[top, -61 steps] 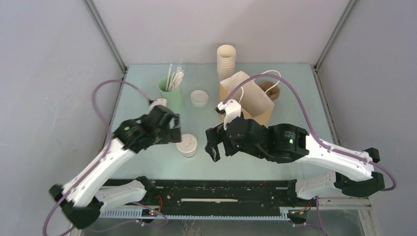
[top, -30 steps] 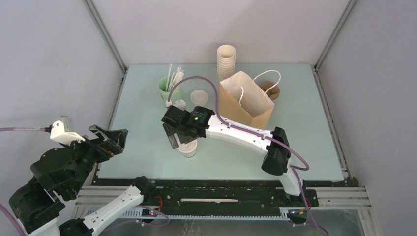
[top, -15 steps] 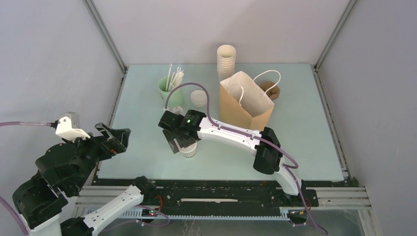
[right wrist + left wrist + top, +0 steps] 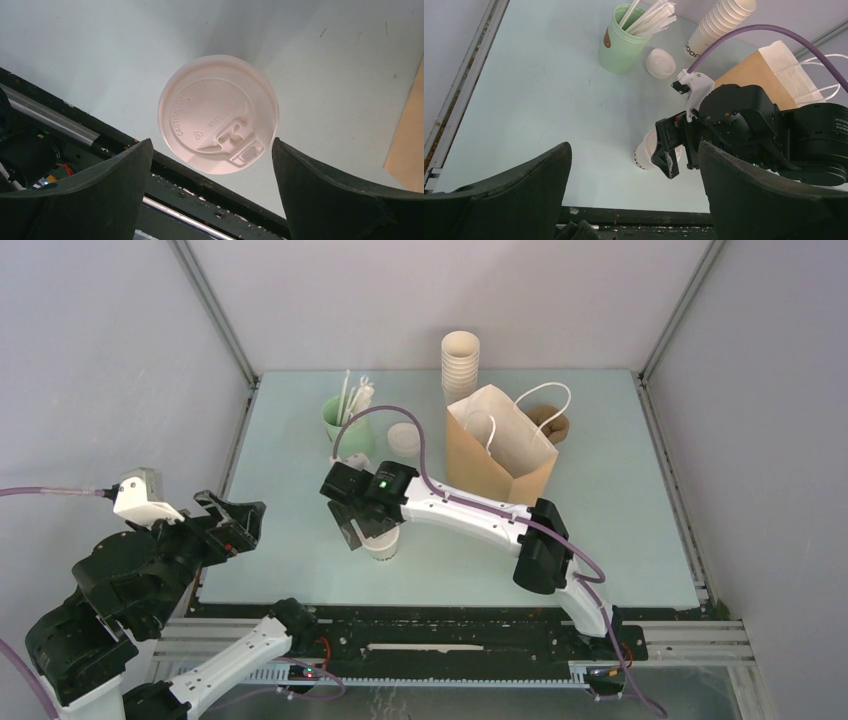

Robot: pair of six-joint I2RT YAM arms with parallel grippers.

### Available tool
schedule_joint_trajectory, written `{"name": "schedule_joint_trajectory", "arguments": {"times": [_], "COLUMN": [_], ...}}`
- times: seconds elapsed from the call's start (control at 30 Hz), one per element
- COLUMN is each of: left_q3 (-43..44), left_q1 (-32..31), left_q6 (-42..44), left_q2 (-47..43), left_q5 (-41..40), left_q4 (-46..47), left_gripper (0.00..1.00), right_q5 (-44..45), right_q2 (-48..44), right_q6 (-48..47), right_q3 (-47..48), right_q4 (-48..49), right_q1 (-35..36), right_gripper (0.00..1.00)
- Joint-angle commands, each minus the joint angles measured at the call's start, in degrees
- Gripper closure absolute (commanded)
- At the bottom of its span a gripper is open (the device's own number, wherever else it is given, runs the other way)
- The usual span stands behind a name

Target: Pack the takeout coffee

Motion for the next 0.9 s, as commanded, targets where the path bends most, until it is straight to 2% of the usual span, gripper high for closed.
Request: {"name": "schedule_joint_trajectory", "arguments": {"times": [0.0, 0.13, 0.47, 0.63, 0.77, 0.87], "left_q3": [0.5, 0.4, 0.4, 0.1, 0.2, 0.3], "left_q1": [0.3, 0.3, 0.3, 0.3, 0.3, 0.3], "left_q6": [1.5, 1.6, 1.7, 1.6, 1.5, 1.5], "left_q2": [1.4, 1.3, 1.3, 1.3, 1.5, 1.8], "left_q5": [0.3, 0.3, 0.2, 0.3, 0.3, 0.1], "left_q4": [0.2, 0.3, 0.2, 0.1, 0.2, 0.3], "left_gripper": [0.00, 0.00, 0.00, 0.00, 0.00, 0.00], "right_q5": [1.1, 1.0, 1.2, 0.7, 0.6, 1.8], "right_q2": [1.0, 1.5, 2.4, 3.0, 2.2, -0.3], "right_q6": [-1.5, -1.7, -3.1, -3.9, -4.4, -5.1], "right_q3": [2.5, 2.6, 3.0, 3.3, 3.9, 4.9], "right_q4": [0.3, 0.5, 1.1, 1.3, 1.3, 0.3], "right_q1": [-0.5, -0.8, -1.0, -1.2, -1.2, -1.1], "right_gripper": [0.04, 0.07, 0.07, 0.16, 0.27, 0.29]}}
